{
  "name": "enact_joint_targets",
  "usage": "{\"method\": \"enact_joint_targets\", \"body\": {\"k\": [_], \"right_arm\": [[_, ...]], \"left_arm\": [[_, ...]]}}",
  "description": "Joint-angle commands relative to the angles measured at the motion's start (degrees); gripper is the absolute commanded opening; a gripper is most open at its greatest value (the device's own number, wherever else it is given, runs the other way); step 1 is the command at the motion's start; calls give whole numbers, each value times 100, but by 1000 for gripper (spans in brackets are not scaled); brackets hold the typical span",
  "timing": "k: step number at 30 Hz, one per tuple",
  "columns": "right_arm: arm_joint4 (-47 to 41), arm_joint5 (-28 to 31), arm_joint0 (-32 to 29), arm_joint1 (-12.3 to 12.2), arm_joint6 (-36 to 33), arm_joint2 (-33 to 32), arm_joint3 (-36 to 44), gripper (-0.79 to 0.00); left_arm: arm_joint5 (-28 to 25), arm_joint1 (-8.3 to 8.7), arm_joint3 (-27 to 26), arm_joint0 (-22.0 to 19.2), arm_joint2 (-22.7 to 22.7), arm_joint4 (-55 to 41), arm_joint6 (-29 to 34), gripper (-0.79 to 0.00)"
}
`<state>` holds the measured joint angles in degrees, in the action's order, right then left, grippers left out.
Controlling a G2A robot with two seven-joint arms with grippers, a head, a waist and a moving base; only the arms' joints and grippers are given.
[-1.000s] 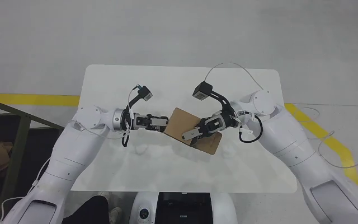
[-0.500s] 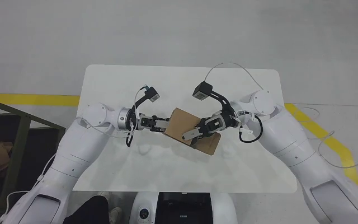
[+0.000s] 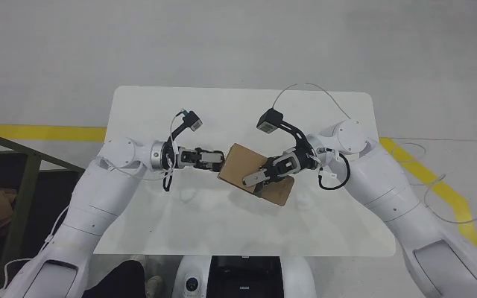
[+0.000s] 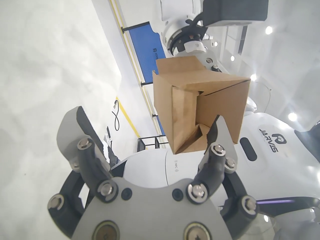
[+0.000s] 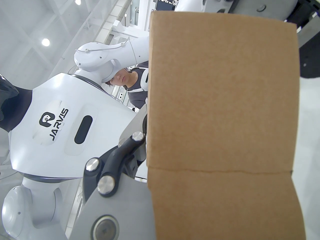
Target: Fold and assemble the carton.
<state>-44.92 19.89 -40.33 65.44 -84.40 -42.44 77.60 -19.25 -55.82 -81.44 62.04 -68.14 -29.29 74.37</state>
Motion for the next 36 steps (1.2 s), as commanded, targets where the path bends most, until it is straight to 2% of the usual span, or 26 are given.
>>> {"method": "enact_joint_targets", "body": {"k": [1, 5, 8, 14, 19, 26, 29, 36], "right_arm": [[0, 0, 0, 0, 0, 0, 0, -785], [0, 0, 0, 0, 0, 0, 0, -785], [0, 0, 0, 0, 0, 0, 0, -785], [170, -405, -63, -1, -164, 39, 202, -785], [28, -702, 10, 51, -360, 404, 166, -785], [-549, -505, 324, 113, -360, 1347, -184, -785], [-697, -361, 468, 132, -360, 1601, -452, -785], [-697, -361, 468, 132, -360, 1601, -452, -785]], "left_arm": [[20, 50, -12, 135, -192, 117, -64, 0], [-20, 129, -142, 340, -515, 306, -178, 0], [-253, 169, -255, 427, -673, 552, -226, 0], [-1298, 196, -245, 409, -803, 869, -232, 0], [-1873, 260, -421, 301, -632, 1183, -805, 0], [-2755, 456, -430, 141, -196, 1352, -1687, 0], [-2755, 456, -430, 141, -196, 1352, -1687, 0], [-2755, 456, -430, 141, -196, 1352, -1687, 0]]}}
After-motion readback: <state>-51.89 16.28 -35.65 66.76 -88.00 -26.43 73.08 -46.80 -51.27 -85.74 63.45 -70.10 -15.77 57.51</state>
